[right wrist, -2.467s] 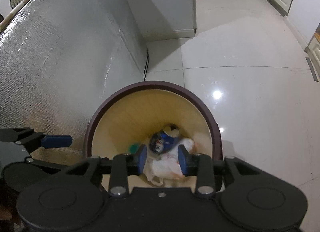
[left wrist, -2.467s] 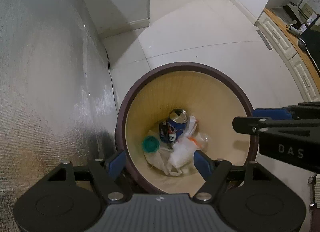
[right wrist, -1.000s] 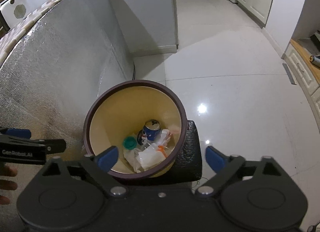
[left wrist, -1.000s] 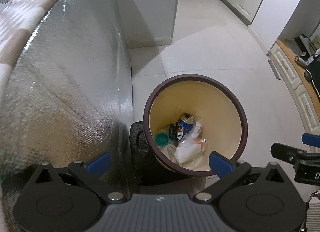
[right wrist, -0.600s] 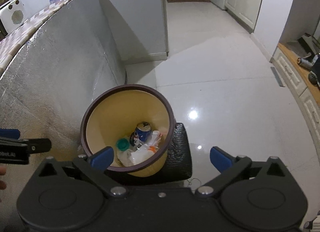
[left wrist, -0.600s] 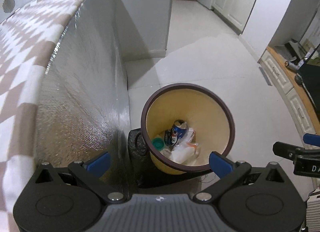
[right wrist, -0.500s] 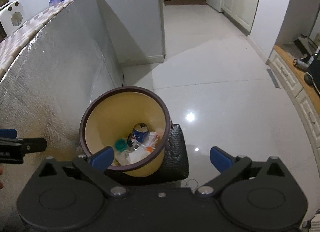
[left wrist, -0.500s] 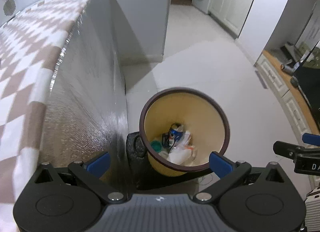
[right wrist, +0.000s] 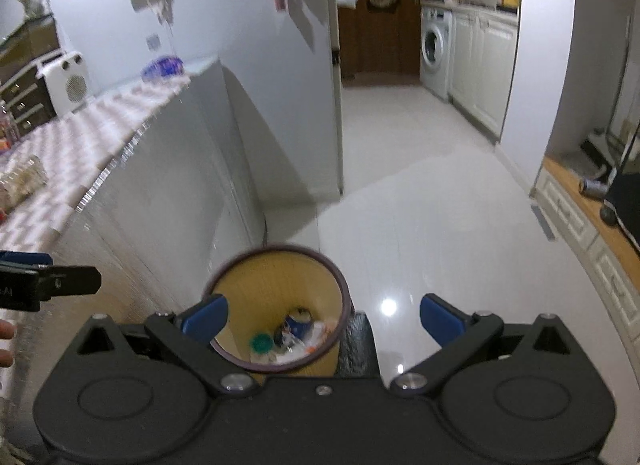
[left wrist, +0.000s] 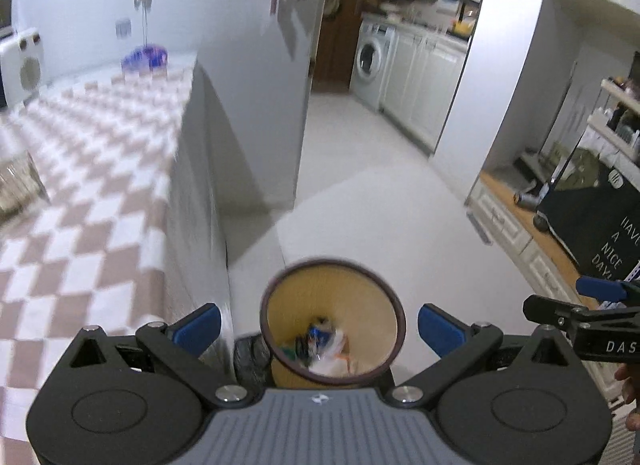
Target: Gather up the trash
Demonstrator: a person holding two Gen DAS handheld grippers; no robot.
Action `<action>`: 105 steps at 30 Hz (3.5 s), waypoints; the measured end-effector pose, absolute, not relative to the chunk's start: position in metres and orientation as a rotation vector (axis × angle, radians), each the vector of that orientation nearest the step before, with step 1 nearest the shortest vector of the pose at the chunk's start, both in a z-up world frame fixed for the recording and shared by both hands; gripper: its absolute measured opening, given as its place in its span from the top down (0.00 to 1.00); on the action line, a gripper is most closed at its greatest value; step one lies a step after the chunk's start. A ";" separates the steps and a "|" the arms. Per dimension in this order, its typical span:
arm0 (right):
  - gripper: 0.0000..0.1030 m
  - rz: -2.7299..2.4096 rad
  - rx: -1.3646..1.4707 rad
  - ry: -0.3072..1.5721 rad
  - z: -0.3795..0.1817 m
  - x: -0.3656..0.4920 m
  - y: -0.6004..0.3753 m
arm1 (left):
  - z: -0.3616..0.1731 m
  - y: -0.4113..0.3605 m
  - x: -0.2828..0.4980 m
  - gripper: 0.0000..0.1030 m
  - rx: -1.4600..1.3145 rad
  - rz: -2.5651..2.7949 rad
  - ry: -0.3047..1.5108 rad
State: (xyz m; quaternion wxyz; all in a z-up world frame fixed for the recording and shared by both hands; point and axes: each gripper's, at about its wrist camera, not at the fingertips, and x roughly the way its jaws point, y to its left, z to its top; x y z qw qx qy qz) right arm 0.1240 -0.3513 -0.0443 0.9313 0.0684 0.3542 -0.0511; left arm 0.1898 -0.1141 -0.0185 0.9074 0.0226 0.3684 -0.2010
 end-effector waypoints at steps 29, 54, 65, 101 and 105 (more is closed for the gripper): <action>0.00 0.161 0.083 0.413 0.010 0.107 -0.188 | 0.023 0.099 0.129 0.00 -0.121 -0.046 0.462; 0.00 0.408 0.046 0.455 0.034 0.191 0.043 | -0.027 0.290 0.197 0.00 -0.054 0.091 0.479; 0.00 0.287 0.003 0.535 0.017 0.267 0.140 | -0.047 0.301 0.213 0.11 -0.132 0.125 0.555; 0.25 0.378 0.161 0.705 -0.024 0.303 0.091 | -0.049 0.307 0.221 0.43 -0.159 0.121 0.599; 0.44 0.456 0.298 0.719 -0.032 0.299 0.075 | -0.050 0.313 0.217 0.45 -0.193 0.114 0.583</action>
